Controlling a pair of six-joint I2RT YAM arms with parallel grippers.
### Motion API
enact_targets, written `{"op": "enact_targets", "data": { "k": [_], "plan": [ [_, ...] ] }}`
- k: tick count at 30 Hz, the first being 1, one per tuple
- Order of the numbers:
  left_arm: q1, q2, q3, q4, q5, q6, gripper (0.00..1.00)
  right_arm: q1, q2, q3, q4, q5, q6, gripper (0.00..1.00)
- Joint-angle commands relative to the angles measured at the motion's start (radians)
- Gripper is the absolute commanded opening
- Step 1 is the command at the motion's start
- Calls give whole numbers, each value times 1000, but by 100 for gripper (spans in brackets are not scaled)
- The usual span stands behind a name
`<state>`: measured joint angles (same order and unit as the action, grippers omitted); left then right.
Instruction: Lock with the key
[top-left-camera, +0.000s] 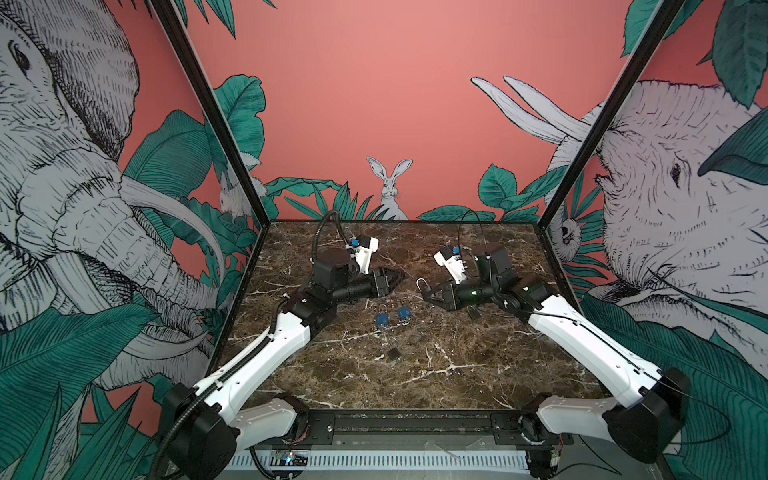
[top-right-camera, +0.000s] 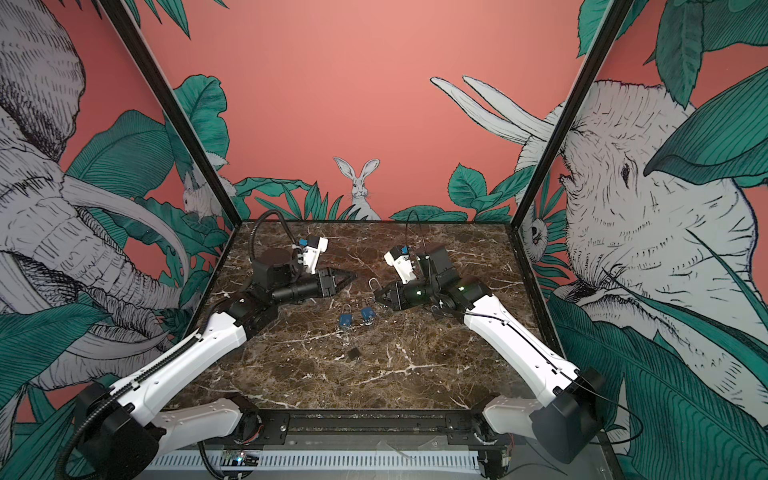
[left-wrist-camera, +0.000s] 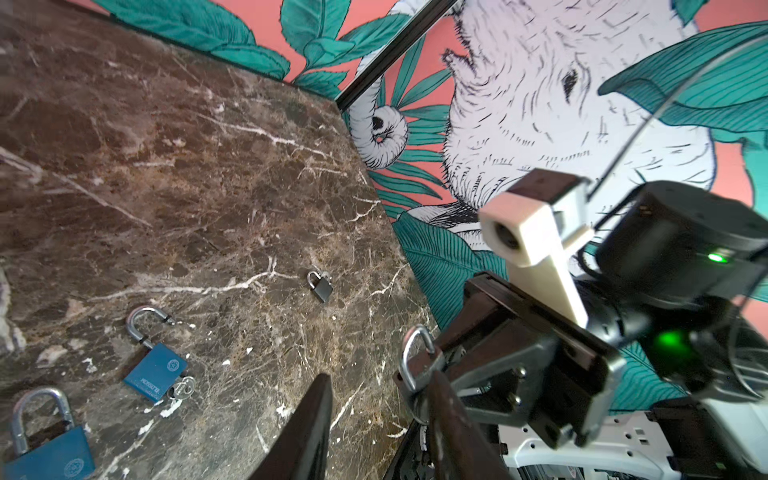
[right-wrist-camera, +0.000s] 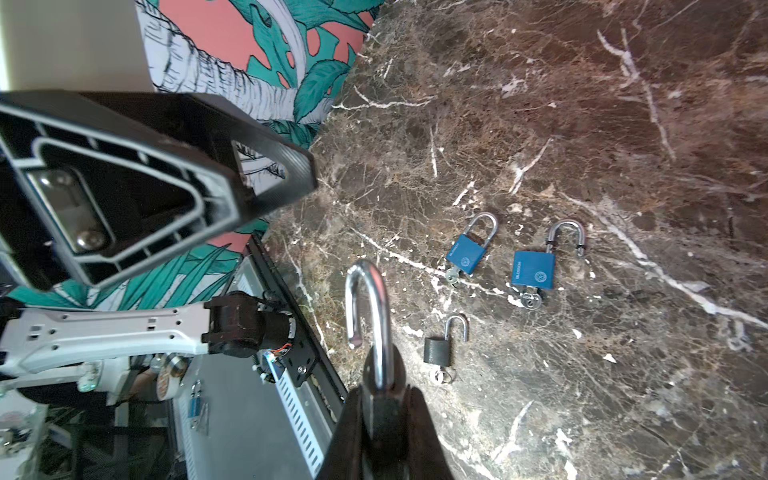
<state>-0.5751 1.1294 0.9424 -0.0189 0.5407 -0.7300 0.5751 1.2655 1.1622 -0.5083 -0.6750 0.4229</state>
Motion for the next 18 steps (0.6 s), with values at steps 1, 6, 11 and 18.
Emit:
{"op": "enact_targets", "data": {
  "k": [1,6,11,18],
  "plan": [
    [4,-24,19,-48,70,64,41,-22,-30,-16,31,-182,14,0],
    [3,29,27,3,229,56,40,-41,-21,-33,83,-305,50,0],
    [3,83,45,37,304,44,35,-47,-17,-39,132,-375,92,0],
    [2,108,39,110,336,14,30,-49,-5,-38,131,-391,103,0]
  ]
}}
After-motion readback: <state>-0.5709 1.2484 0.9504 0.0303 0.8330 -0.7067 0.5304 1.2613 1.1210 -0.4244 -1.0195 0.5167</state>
